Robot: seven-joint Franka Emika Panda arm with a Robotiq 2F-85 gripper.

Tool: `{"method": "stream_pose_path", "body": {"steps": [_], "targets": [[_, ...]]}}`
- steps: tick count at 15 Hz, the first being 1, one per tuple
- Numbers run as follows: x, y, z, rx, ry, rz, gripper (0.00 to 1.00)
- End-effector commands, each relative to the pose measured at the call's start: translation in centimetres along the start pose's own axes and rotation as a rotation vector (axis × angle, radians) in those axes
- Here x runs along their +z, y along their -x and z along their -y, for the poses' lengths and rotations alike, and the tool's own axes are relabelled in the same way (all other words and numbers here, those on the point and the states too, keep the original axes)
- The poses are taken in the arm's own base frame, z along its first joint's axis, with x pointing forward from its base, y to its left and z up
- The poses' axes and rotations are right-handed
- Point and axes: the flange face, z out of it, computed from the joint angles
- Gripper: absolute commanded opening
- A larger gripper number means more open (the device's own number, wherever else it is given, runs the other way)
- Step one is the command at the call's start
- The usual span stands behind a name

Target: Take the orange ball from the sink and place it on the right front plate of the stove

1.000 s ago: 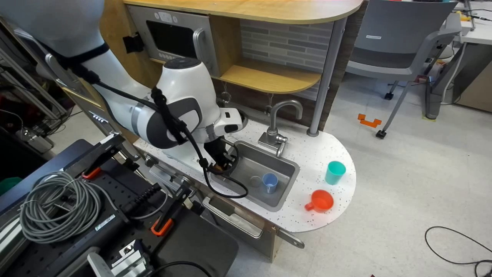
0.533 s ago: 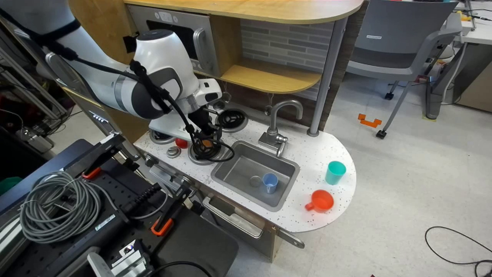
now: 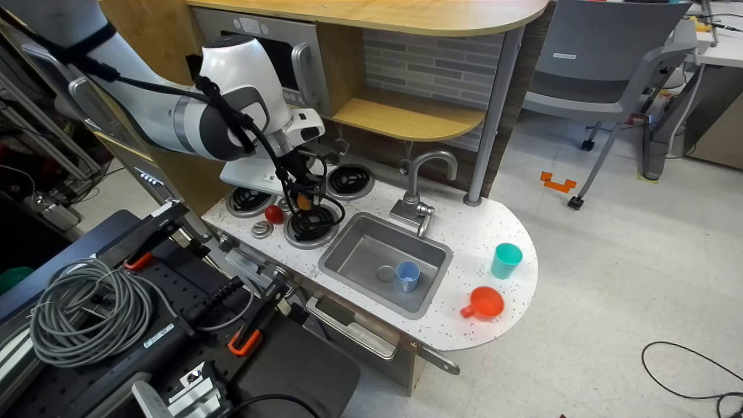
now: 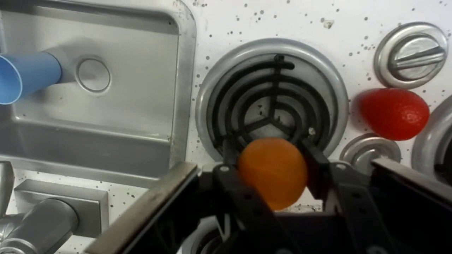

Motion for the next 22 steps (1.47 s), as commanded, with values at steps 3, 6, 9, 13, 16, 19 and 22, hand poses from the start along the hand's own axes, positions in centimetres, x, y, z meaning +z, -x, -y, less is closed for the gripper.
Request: {"method": "stream_pose_path", "body": {"steps": [3, 6, 9, 13, 16, 19, 22], "targets": [[3.2, -1.0, -0.8, 0.005, 0.052, 0.068, 0.21], [5.0, -1.2, -1.0, 0.005, 0.076, 0.103, 0.21], [6.1, -1.3, -0.2, -0.016, 0.085, 0.123, 0.21], [5.6, -1.2, 1.2, -0.052, 0.085, 0.117, 0.21], [5.6, -0.9, 1.8, -0.071, 0.090, 0.124, 0.21], [5.8, -0.9, 1.3, -0.067, 0.107, 0.127, 0.21], [5.3, -0.7, 0.9, -0.063, 0.113, 0.126, 0.79]]}}
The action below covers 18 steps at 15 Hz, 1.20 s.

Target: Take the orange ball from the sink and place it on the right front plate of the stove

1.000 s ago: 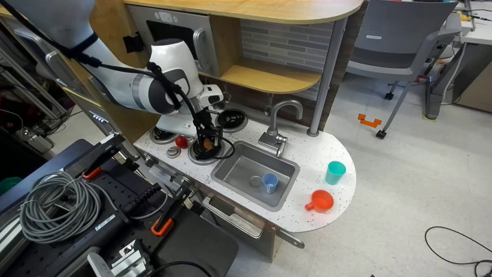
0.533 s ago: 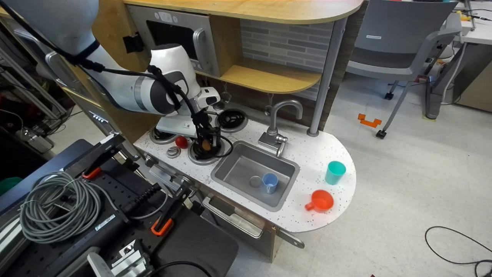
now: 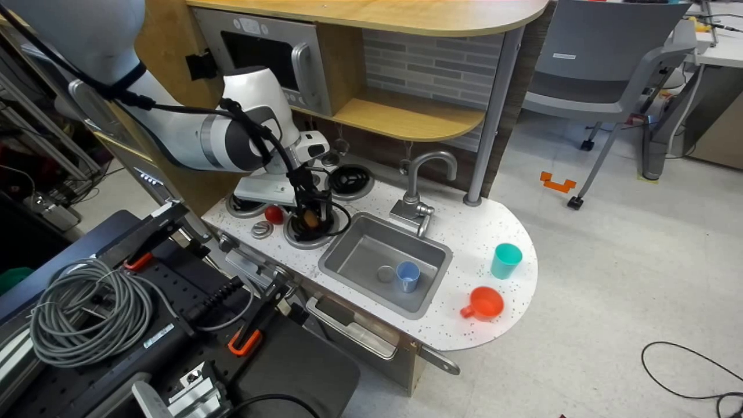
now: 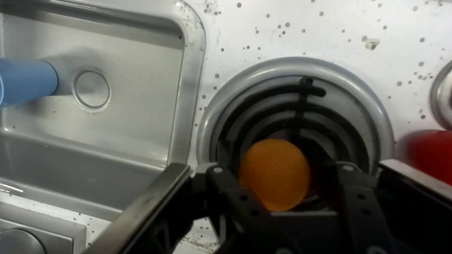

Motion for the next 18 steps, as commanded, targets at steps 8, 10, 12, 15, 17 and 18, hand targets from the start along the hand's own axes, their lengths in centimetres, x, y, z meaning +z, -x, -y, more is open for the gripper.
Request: {"method": "stream_pose_path", "body": {"steps": [8, 10, 12, 15, 17, 18], "targets": [[-3.7, 3.9, -1.3, 0.015, -0.016, 0.000, 1.00], [-5.0, 5.7, -2.4, 0.048, -0.031, -0.003, 1.00], [-6.2, 7.7, -4.3, 0.095, -0.038, -0.012, 1.00], [-9.2, 10.8, -7.9, 0.189, -0.048, -0.060, 1.00], [-11.2, 13.2, -10.1, 0.244, -0.061, -0.061, 1.00], [-8.2, 10.0, -8.9, 0.208, -0.041, -0.043, 1.00]]}}
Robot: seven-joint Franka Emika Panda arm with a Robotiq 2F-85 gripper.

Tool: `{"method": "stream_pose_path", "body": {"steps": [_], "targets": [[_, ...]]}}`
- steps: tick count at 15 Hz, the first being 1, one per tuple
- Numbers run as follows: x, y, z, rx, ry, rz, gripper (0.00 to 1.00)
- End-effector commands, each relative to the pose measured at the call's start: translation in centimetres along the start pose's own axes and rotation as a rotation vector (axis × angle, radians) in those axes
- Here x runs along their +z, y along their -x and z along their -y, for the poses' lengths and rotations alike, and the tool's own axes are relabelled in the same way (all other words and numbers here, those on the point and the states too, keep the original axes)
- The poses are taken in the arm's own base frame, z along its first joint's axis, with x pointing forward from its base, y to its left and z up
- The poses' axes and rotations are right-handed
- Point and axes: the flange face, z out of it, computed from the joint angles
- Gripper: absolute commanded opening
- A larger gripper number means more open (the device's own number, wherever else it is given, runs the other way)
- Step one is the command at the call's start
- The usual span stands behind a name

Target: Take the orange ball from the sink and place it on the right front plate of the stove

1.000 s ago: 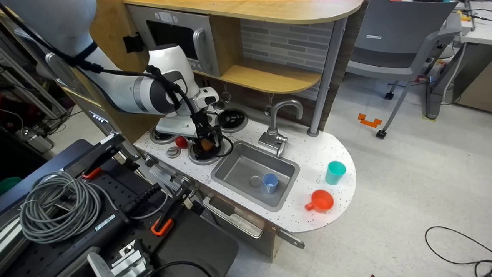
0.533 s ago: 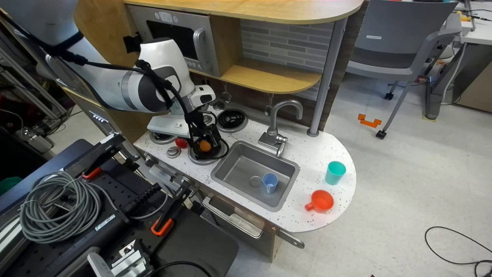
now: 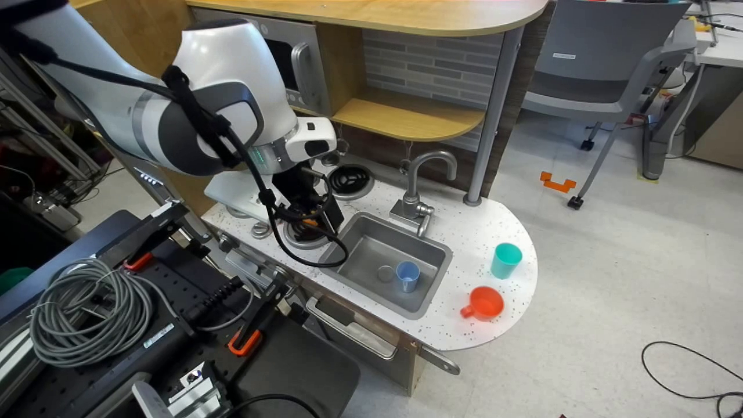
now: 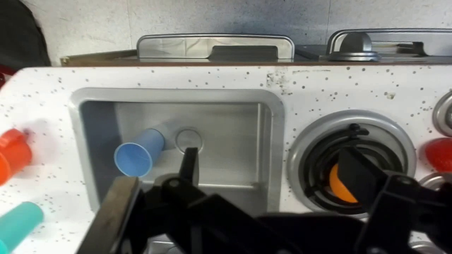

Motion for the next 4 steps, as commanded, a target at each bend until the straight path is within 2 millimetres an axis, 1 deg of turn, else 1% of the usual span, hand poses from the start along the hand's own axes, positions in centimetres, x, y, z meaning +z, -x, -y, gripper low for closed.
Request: {"method": "stream_pose_path", "body": {"steps": [1, 2, 4], "targets": [[-1.0, 0.7, -1.1, 0.020, -0.005, -0.006, 1.00], [-1.9, 1.3, -1.8, 0.034, -0.010, -0.011, 1.00], [-2.7, 2.0, -2.0, 0.040, -0.016, -0.015, 1.00]]}}
